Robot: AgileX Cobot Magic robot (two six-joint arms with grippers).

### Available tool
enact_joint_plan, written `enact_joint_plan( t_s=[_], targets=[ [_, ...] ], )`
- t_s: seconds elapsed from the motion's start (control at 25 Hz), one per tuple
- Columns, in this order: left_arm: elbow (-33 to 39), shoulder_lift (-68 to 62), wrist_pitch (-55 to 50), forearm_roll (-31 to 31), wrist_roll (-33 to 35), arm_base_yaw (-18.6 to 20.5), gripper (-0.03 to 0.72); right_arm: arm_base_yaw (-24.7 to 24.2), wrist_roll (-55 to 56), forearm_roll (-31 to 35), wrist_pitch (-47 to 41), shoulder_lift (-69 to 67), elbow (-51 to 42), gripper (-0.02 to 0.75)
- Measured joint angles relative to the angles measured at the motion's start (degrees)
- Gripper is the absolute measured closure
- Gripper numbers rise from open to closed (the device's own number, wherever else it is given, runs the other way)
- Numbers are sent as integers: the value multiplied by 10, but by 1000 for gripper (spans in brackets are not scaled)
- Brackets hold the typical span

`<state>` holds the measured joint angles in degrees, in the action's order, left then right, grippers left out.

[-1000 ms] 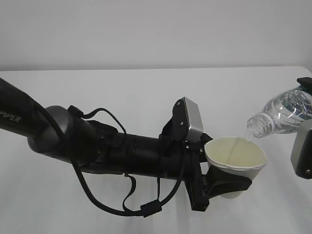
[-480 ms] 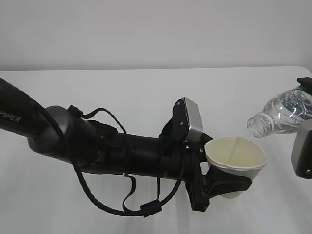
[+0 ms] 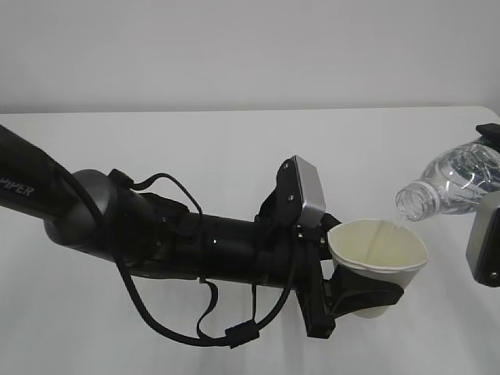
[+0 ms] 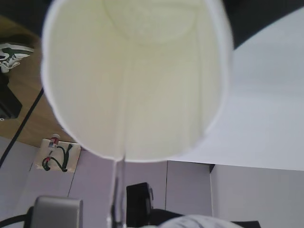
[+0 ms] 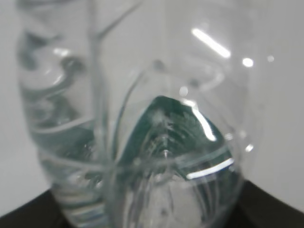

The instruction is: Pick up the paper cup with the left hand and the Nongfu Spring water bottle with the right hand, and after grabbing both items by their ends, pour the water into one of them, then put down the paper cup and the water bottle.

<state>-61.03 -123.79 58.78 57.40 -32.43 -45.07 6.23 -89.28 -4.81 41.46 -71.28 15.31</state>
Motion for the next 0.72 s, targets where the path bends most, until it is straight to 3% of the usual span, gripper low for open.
enact_joint_plan(
  t_s=[0.72],
  targets=[
    [0,0,0,2,0,0,262,0,-1,0,0,0,0,300]
  ],
)
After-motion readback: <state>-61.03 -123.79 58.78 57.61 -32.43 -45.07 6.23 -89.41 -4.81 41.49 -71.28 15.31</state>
